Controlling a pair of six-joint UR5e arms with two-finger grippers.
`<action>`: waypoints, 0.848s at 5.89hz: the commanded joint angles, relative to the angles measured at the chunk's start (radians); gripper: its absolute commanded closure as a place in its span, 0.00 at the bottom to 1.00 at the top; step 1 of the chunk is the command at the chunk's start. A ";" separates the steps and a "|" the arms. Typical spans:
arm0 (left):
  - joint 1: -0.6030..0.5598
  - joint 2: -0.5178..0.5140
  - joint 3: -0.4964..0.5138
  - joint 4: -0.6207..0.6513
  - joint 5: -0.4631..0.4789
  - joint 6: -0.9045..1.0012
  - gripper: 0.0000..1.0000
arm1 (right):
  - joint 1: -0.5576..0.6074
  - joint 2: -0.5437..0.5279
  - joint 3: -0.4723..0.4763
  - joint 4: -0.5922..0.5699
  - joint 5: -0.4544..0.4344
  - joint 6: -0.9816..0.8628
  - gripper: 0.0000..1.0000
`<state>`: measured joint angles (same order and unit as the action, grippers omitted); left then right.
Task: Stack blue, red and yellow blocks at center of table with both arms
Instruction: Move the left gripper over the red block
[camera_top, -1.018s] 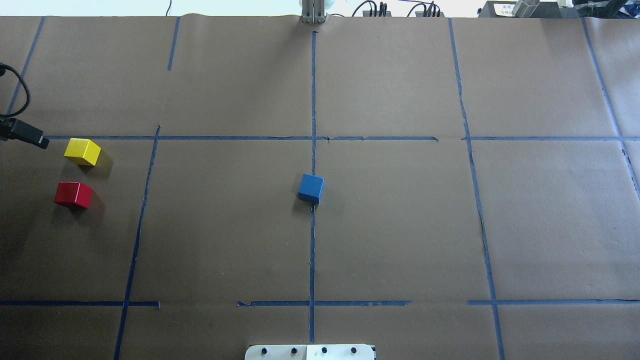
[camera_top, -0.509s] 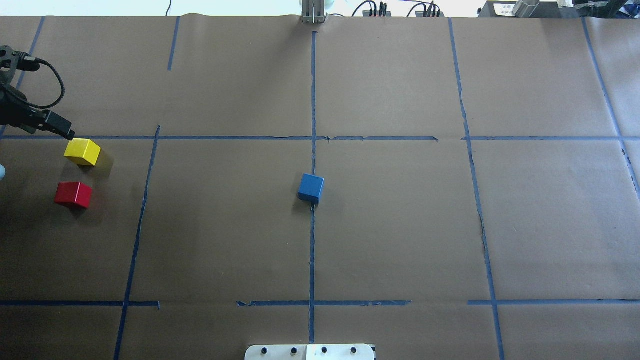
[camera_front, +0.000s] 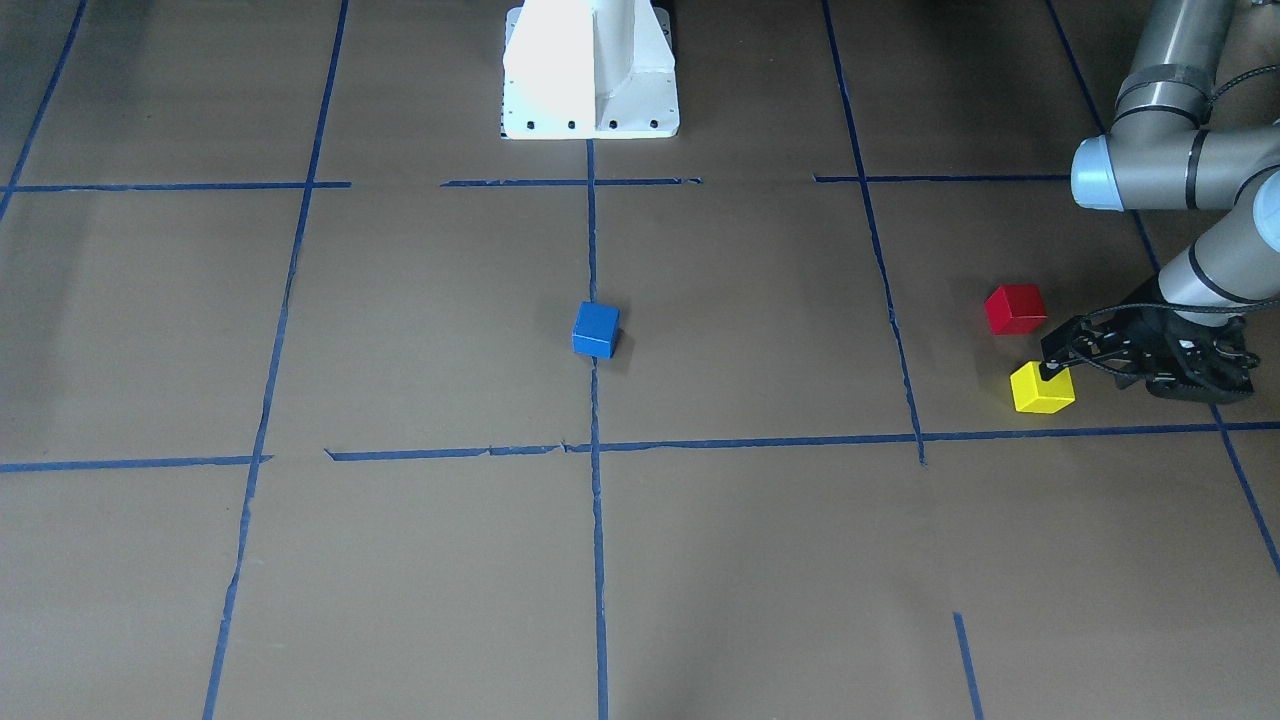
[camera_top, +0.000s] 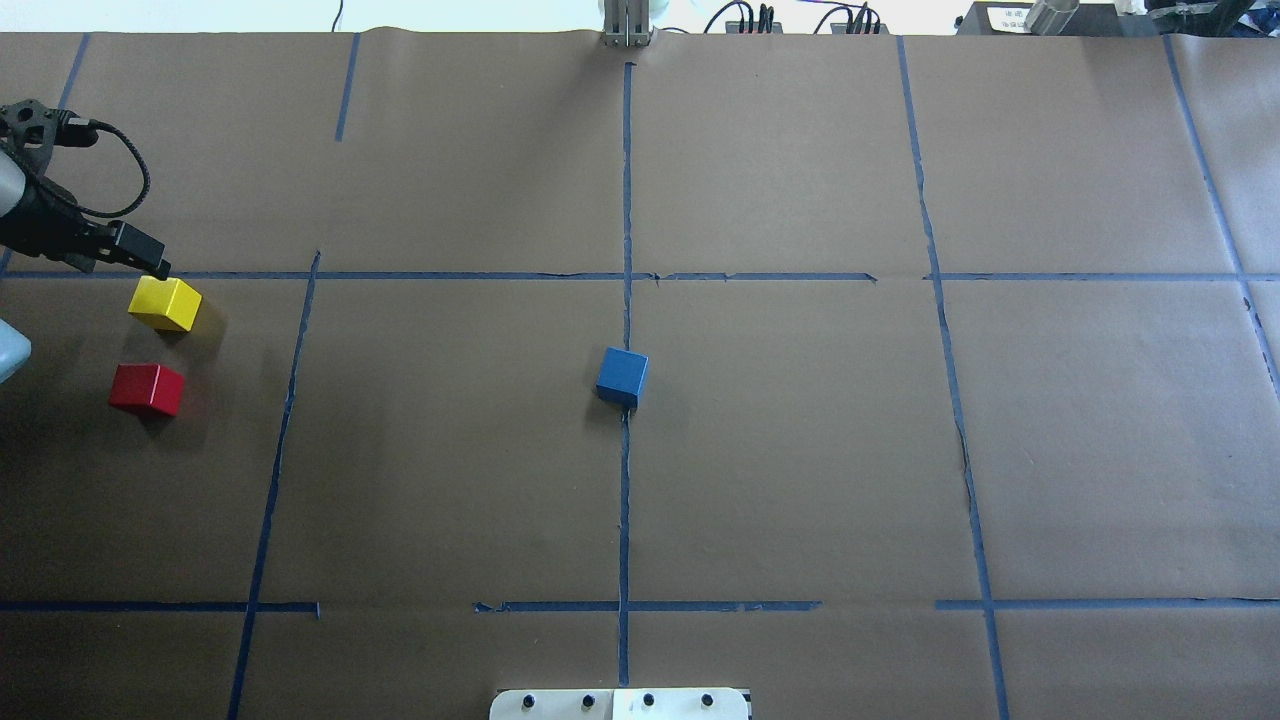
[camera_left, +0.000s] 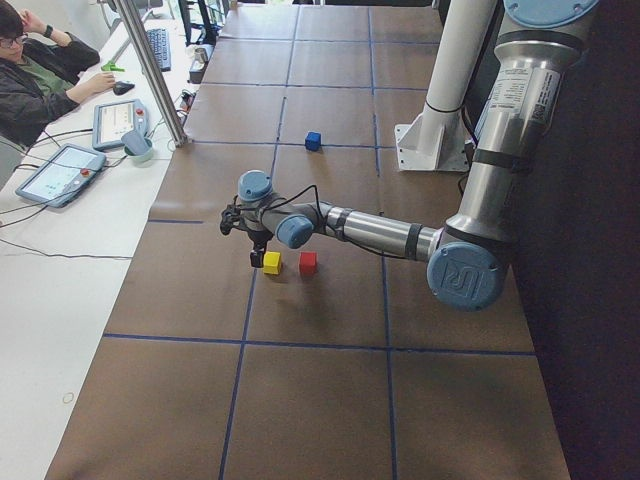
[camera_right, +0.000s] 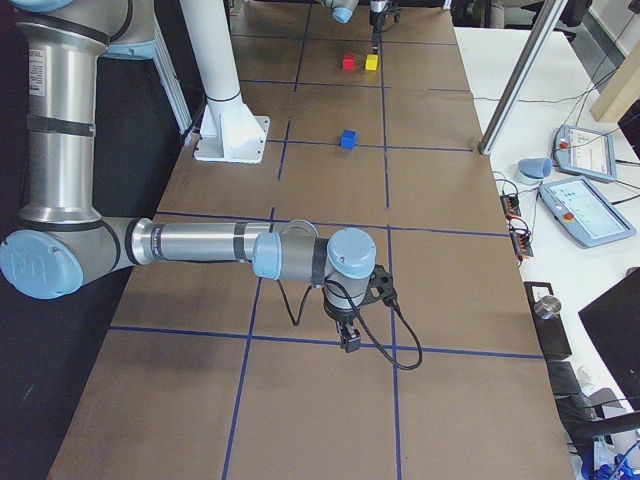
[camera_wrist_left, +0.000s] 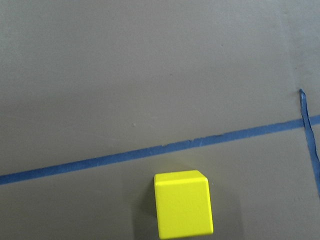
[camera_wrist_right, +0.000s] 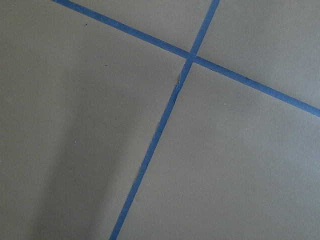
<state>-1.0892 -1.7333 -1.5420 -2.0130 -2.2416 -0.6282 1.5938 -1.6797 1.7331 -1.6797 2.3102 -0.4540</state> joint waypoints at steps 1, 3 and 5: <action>0.012 0.149 -0.140 -0.003 0.004 -0.056 0.00 | 0.000 0.000 -0.001 0.000 0.000 0.001 0.00; 0.148 0.195 -0.217 -0.003 0.122 -0.250 0.00 | 0.000 0.000 -0.003 0.000 0.000 0.001 0.00; 0.207 0.192 -0.214 -0.003 0.166 -0.306 0.00 | 0.000 0.000 -0.006 0.000 0.000 0.001 0.00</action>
<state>-0.9045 -1.5430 -1.7565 -2.0157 -2.0954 -0.9138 1.5938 -1.6797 1.7287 -1.6797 2.3102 -0.4525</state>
